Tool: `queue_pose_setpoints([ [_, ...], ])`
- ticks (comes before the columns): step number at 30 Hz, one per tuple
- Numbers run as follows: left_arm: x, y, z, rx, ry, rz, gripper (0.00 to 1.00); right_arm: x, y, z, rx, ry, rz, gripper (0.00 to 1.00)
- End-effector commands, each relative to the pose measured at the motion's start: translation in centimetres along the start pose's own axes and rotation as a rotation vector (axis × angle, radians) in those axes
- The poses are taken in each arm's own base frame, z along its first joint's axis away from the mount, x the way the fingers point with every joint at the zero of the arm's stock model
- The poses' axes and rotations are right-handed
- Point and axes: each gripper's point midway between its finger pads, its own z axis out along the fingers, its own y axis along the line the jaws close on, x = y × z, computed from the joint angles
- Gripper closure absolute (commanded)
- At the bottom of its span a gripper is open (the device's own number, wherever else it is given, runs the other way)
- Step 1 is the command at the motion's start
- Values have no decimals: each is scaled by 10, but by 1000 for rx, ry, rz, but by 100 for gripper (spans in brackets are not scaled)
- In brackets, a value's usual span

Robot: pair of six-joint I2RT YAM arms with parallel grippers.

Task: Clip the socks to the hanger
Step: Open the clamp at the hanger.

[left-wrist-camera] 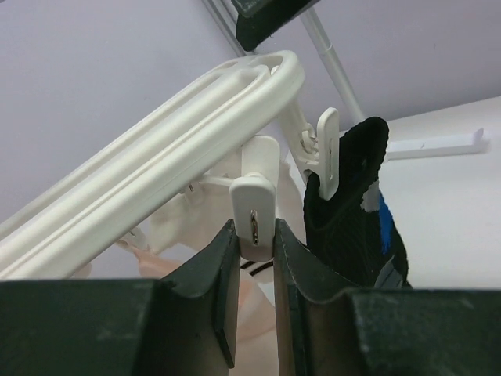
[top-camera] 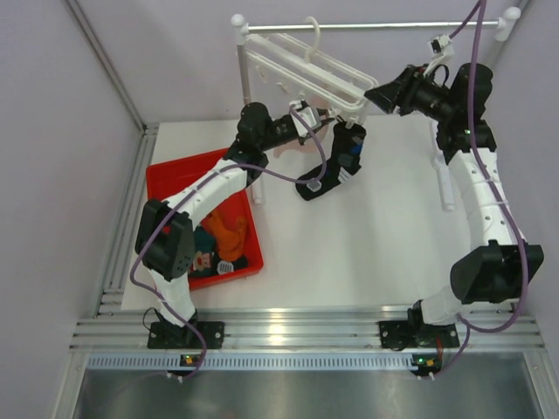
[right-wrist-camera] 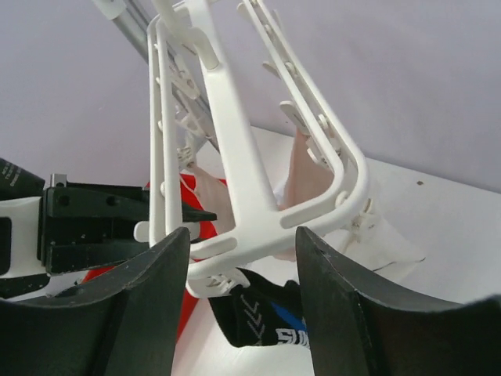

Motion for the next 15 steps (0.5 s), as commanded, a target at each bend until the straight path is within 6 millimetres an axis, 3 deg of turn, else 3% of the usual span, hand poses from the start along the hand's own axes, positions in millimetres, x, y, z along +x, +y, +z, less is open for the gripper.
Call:
queue_pose_setpoints([
  [1,-47,-4,3,68,-68,122,100,-38,34,-29,-3,-93,-94,44],
  [9,-47,-3,12,58,-46,118,100,-51,67,-48,-38,-146,-40,56],
  [12,-44,-2,16,49,-37,96,100,-46,78,-53,-57,-127,-18,59],
  [15,-42,1,19,34,-35,92,100,-23,84,-52,-70,-62,38,66],
])
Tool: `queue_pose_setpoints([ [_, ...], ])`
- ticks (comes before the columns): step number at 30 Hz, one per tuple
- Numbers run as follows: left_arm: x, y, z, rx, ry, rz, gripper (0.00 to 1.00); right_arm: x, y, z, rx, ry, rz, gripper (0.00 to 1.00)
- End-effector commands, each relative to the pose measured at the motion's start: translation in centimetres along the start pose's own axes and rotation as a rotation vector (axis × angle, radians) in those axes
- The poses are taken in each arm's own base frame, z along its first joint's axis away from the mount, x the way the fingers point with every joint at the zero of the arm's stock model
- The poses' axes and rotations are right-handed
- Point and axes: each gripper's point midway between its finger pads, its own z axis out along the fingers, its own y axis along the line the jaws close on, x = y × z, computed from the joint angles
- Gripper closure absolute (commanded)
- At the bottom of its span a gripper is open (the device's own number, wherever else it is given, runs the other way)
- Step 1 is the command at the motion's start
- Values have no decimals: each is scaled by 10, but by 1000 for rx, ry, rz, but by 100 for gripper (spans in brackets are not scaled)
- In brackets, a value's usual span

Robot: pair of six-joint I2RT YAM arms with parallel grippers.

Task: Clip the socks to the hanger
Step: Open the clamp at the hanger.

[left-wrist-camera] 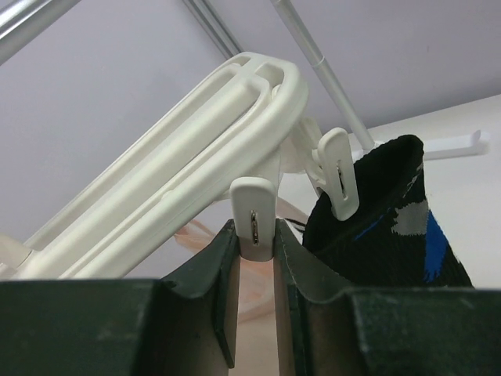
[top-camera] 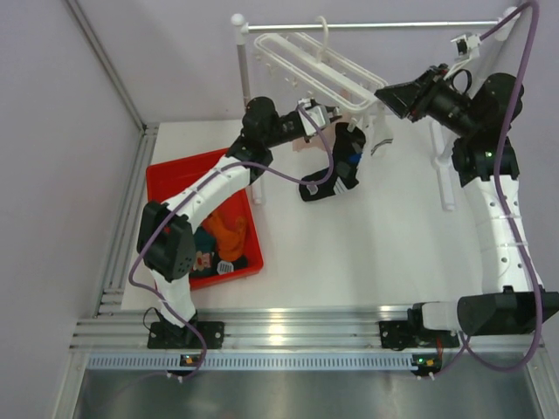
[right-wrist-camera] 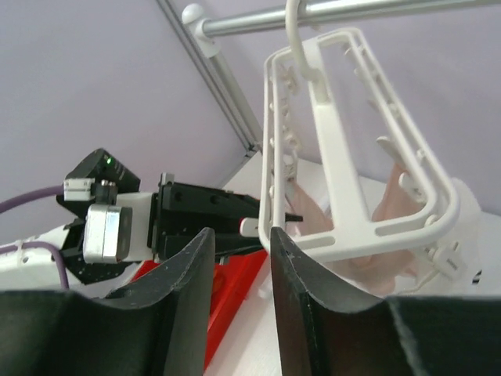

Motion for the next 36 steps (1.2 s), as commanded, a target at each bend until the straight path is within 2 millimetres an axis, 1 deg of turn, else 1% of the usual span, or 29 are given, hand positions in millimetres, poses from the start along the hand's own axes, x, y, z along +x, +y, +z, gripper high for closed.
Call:
queue_pose_setpoints([
  [1,-25,8,7,-6,-50,24,100,19,21,-6,-29,47,66,66],
  [2,-28,9,8,-6,-59,20,100,34,14,-5,-13,66,84,66],
  [4,-26,5,11,8,-66,13,100,43,15,-4,-9,66,84,64],
  [5,-29,3,11,26,-79,15,100,52,17,-3,-19,76,100,64],
  [6,-28,1,12,36,-83,14,100,55,20,-1,-32,81,101,65],
  [7,-29,-1,13,42,-86,14,100,55,27,2,-54,78,94,68],
  [9,-25,-3,15,47,-65,12,100,57,36,4,-89,83,87,73],
  [11,-26,0,16,38,-56,10,100,65,45,9,-118,106,97,74],
  [13,-24,2,15,31,-38,0,100,82,48,15,-122,136,112,75],
  [14,-24,2,15,30,-36,-2,100,86,47,17,-113,141,112,73],
  [16,-24,1,14,31,-31,-5,100,96,40,23,-89,151,105,66],
  [18,-26,1,13,33,-31,-6,100,98,25,28,-23,140,80,63],
  [19,-25,-1,12,37,-26,-9,100,101,15,32,8,147,74,56],
  [20,-25,-2,12,43,-26,-9,100,94,5,34,53,124,36,52],
  [21,-30,-2,11,50,-31,-2,100,92,1,35,70,120,29,46],
  [23,-29,-6,9,75,-25,12,100,82,-6,38,84,91,10,42],
  [25,-29,-12,7,108,-19,28,100,70,-8,42,82,69,-11,42],
  [27,-28,-16,5,133,-10,41,100,63,-9,43,84,67,-26,45],
  [28,-27,-18,4,143,-3,40,100,56,-10,46,84,59,-44,46],
  [29,-25,-20,3,152,4,34,100,53,-9,47,83,58,-54,46],
  [30,-25,-21,3,155,9,29,100,53,-14,48,94,67,-55,46],
  [31,-27,-20,2,158,10,28,100,48,-12,48,88,60,-67,46],
  [33,-24,-22,2,164,20,12,100,46,-11,50,78,59,-66,46],
  [34,-26,-21,4,161,19,8,100,47,-10,51,66,64,-62,46],
  [36,-20,-21,5,159,37,-8,100,49,-7,52,45,70,-46,46],
])
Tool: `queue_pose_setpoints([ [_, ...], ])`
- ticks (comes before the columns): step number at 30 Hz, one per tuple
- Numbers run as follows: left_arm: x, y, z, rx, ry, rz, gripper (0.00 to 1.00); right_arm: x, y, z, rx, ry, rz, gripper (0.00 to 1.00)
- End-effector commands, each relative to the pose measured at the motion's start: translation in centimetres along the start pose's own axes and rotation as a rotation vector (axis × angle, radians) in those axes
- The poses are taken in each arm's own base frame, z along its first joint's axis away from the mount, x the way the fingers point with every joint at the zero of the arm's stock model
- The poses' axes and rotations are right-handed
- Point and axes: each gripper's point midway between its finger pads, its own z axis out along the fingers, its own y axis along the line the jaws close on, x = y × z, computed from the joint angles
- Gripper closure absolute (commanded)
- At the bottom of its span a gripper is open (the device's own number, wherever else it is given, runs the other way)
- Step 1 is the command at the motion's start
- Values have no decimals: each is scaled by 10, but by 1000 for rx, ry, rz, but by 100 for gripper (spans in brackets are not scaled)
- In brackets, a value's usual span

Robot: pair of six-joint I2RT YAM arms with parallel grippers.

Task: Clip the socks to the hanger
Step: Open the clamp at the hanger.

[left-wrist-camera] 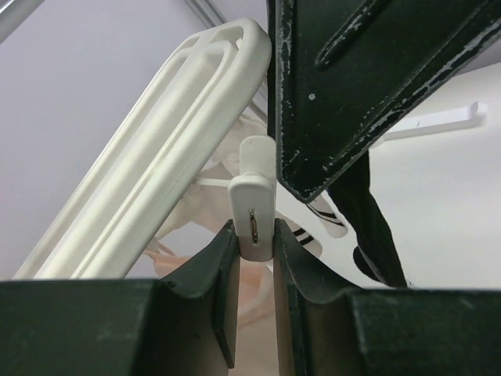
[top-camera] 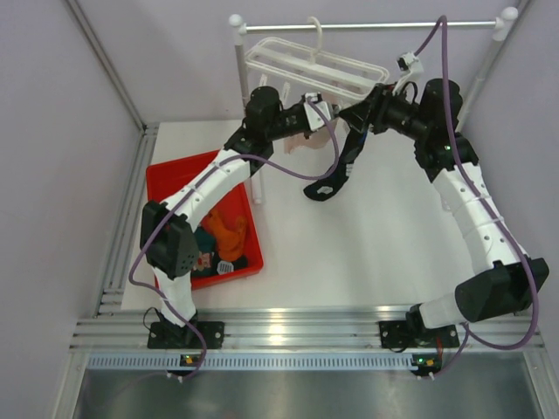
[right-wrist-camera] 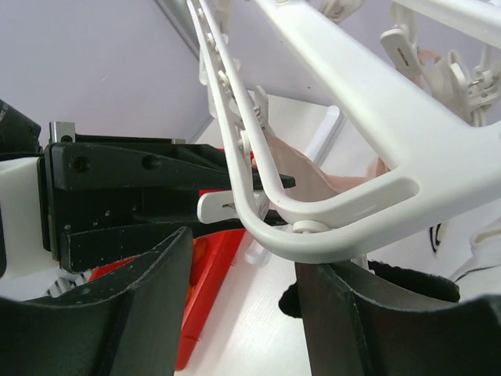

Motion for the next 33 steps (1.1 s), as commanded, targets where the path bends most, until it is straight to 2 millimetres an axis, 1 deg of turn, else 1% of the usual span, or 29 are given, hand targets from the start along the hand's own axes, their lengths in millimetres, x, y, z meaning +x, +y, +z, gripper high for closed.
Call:
queue_pose_setpoints([
  [1,-27,-20,1,109,-35,-26,100,-41,20,-3,-70,-110,-80,46],
  [5,-26,-20,3,109,-31,-35,100,-42,23,-2,-90,-116,-60,44],
  [12,-28,-28,6,127,-38,-35,100,-46,17,3,-67,-146,-19,43],
  [17,-25,-33,9,136,-28,-37,100,-52,12,6,-41,-181,20,44],
  [20,-25,-36,11,139,-19,-28,100,-48,7,9,-24,-181,48,44],
  [22,-26,-38,12,144,-18,-16,100,-53,6,9,-25,-206,45,44],
  [26,-26,-42,16,144,-11,-11,100,-48,6,11,-19,-202,41,48],
  [30,-26,-45,20,149,-13,5,100,-44,6,11,-16,-205,31,48],
  [31,-21,-50,20,164,4,-11,100,-43,6,11,-15,-204,30,48],
  [33,-23,-52,21,170,2,-13,100,-42,7,11,-19,-206,19,49],
])
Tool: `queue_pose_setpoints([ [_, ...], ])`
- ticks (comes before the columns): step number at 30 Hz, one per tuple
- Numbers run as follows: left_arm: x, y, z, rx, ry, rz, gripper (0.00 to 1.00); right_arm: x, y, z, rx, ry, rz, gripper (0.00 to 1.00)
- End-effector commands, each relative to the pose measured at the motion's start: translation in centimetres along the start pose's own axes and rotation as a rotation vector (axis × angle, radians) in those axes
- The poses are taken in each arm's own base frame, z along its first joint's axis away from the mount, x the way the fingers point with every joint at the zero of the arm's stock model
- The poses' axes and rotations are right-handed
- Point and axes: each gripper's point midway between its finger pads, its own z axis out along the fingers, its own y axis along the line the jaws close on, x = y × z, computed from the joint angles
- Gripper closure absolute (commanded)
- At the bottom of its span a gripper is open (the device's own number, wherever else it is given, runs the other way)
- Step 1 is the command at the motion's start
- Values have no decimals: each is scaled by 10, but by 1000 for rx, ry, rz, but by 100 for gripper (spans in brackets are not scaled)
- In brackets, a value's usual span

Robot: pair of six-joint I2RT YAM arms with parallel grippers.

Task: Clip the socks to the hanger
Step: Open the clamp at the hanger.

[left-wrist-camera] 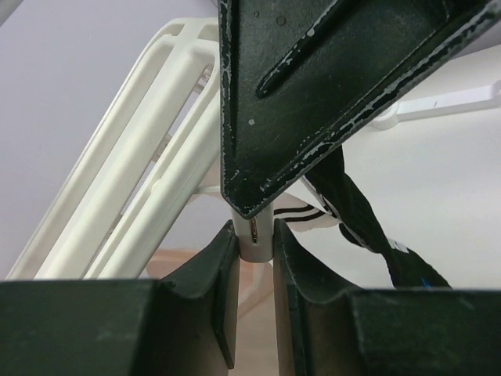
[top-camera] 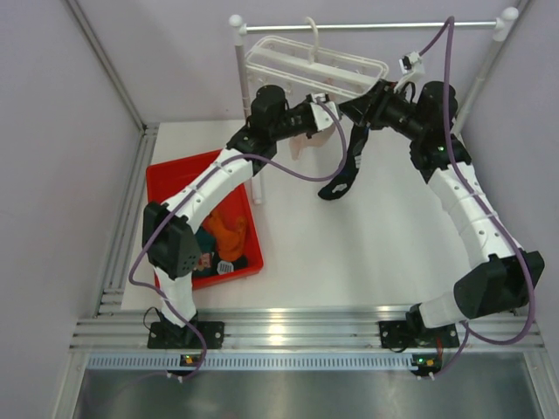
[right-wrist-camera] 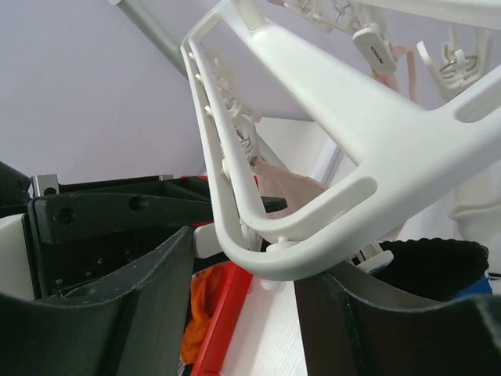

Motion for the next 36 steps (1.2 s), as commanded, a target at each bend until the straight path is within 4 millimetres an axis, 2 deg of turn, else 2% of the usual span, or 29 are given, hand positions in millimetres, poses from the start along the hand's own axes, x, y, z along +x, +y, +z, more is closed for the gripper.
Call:
queue_pose_setpoints([
  [1,-26,-54,15,192,-75,-30,100,-34,17,0,-45,-138,-94,50],
  [4,-28,-57,16,200,-77,-21,100,-34,17,-1,-45,-146,-105,53],
  [7,-27,-60,17,208,-72,-21,100,-34,16,-1,-46,-151,-111,71],
  [8,-28,-60,17,209,-73,-21,100,-34,17,-2,-49,-151,-114,82],
  [10,-28,-60,17,210,-72,-26,95,-33,15,-2,-45,-150,-121,90],
  [11,-29,-61,17,210,-74,-27,92,-32,14,-2,-45,-150,-121,98],
  [14,-29,-57,16,192,-62,-42,78,-33,14,-3,-49,-149,-121,100],
  [18,-25,-56,10,174,-32,-63,71,-33,14,-5,-57,-150,-127,100],
  [21,-26,-57,2,160,-13,-89,59,-35,13,-6,-61,-153,-126,100],
  [22,-31,-54,-3,151,-16,-91,55,-36,13,-6,-62,-155,-126,100],
  [23,-26,-58,-6,153,2,-103,50,-36,13,-6,-63,-157,-127,100],
  [24,-28,-57,-11,145,7,-113,48,-38,14,-8,-65,-160,-129,100],
  [25,-24,-55,-16,132,26,-126,47,-37,13,-8,-66,-159,-127,100],
  [27,-29,-53,-33,114,39,-192,47,-38,12,-9,-66,-158,-125,100],
  [28,-24,-50,-44,113,51,-236,47,-39,12,-10,-66,-158,-127,100],
  [29,-33,-50,-59,109,50,-300,47,-38,10,-10,-63,-156,-126,100],
  [31,-31,-49,-80,101,69,-367,46,-38,10,-11,-68,-153,-128,100],
  [32,-19,-58,-90,98,105,-419,46,-38,8,-11,-65,-152,-131,100],
  [33,-34,-55,-107,67,94,-468,45,-37,8,-11,-68,-148,-130,100],
  [34,-28,-52,-119,37,115,-500,45,-37,7,-12,-69,-145,-130,100],
  [35,-7,-62,-132,12,184,-558,45,-37,7,-12,-69,-143,-131,100],
  [36,-17,-59,-149,-30,184,-605,45,-38,8,-14,-73,-144,-136,100],
])
